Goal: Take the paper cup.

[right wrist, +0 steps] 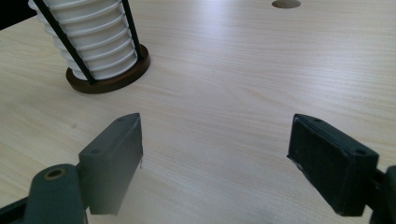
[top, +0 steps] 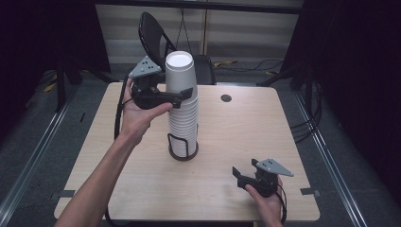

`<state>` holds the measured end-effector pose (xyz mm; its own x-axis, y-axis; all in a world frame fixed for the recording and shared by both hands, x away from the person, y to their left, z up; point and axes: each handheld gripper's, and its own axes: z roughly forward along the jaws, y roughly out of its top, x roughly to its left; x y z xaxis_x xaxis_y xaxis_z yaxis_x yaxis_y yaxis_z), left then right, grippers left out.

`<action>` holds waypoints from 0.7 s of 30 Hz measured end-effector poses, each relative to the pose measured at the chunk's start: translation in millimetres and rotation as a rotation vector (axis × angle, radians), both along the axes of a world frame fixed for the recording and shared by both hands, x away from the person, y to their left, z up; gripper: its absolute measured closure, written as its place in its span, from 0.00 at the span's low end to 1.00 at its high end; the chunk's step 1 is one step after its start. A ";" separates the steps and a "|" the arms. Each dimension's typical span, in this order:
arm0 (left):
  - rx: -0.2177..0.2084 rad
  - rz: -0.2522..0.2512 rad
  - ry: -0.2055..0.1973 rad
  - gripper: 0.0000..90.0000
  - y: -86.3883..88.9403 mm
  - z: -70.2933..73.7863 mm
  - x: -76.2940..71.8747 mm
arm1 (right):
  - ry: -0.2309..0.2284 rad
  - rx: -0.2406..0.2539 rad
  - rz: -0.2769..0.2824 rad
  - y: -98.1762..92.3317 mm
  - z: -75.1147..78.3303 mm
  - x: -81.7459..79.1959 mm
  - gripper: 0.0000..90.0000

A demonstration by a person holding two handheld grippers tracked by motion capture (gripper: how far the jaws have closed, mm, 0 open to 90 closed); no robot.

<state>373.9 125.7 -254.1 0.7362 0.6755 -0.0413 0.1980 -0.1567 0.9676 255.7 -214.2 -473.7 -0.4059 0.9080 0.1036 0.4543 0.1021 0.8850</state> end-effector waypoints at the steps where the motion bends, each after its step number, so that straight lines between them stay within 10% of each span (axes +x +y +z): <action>1: 0.006 -0.002 0.001 0.10 -1.8 -0.7 1.4 | 0.000 0.000 0.001 0.1 0.0 -0.1 0.19; 21: 0.050 0.020 0.005 0.10 -16.2 -6.1 10.4 | 0.008 -0.006 0.001 0.9 -1.0 0.3 0.20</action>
<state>384.3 109.4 -260.2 0.7224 0.6914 -0.0111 0.2066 -0.2005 0.9577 256.0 -213.3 -474.8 -0.4062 0.9082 0.1010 0.4608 0.1082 0.8809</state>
